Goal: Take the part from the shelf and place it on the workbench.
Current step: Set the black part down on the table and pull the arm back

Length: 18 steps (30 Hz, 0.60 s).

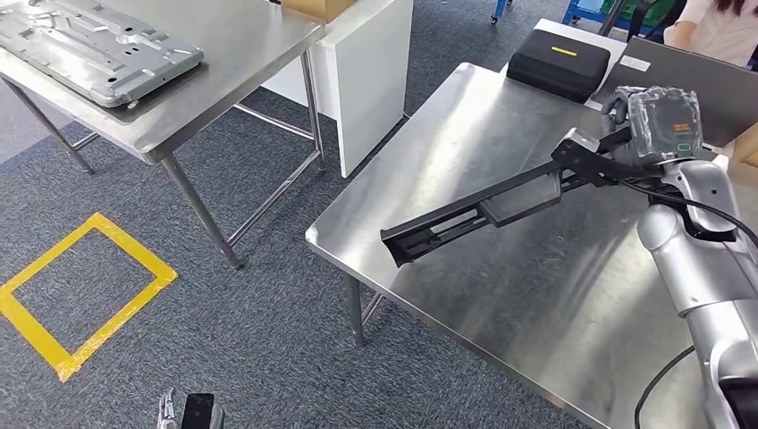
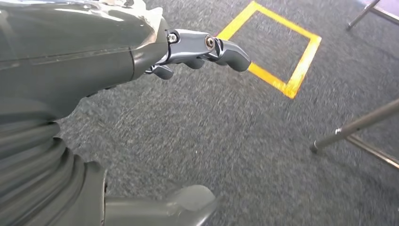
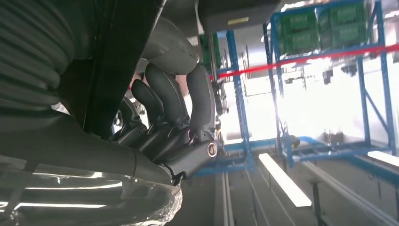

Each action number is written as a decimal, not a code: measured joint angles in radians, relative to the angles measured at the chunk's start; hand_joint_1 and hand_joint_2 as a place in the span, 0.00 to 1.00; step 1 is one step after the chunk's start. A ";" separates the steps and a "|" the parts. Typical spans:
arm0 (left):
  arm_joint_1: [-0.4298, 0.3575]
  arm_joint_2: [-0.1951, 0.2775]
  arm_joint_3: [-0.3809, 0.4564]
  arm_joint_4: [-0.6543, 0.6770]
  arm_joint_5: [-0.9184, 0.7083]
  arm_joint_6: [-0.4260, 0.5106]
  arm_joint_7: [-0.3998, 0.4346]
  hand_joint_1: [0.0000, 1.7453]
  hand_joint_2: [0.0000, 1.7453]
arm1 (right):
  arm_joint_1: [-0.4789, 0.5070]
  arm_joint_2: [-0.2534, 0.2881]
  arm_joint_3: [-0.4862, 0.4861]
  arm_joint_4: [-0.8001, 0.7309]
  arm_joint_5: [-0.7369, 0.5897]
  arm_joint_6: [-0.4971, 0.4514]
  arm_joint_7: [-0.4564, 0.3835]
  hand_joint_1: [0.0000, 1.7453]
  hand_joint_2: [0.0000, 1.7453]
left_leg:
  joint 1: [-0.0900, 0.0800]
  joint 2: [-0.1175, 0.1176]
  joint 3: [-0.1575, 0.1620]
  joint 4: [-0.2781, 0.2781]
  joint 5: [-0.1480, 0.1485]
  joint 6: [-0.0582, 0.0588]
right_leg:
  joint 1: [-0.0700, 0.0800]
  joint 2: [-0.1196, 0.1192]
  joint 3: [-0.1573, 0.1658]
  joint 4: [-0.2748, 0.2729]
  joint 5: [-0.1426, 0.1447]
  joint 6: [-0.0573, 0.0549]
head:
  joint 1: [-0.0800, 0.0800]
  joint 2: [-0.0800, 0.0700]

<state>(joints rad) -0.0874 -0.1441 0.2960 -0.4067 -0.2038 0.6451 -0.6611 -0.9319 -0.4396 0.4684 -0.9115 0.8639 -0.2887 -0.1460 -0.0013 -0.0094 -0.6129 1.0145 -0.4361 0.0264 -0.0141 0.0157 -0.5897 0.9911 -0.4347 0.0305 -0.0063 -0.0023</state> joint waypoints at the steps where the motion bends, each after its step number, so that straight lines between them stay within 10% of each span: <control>1: 0.000 0.000 0.001 -0.002 -0.002 0.000 0.000 0.00 1.00 | -0.003 0.004 0.005 0.009 -0.001 0.005 -0.002 0.87 1.00 | -0.003 0.000 -0.003 0.002 0.000 0.004 | -0.002 -0.001 -0.001 0.000 0.001 0.001 | 0.000 0.000; 18: 0.000 0.001 -0.021 -0.007 0.056 0.000 0.000 0.00 1.00 | -0.058 0.014 0.065 0.129 -0.028 -0.004 -0.002 0.87 1.00 | -0.006 0.000 -0.048 0.043 -0.002 0.017 | -0.005 -0.001 -0.043 0.031 0.003 0.018 | 0.000 0.000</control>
<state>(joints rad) -0.0872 -0.1434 0.2753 -0.4135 -0.1478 0.6447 -0.6611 -0.9895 -0.4255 0.5330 -0.7820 0.8362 -0.2926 -0.1482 -0.0071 -0.0098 -0.6609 1.0579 -0.4378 0.0433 -0.0188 0.0145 -0.6329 1.0226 -0.4317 0.0489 -0.0068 -0.0023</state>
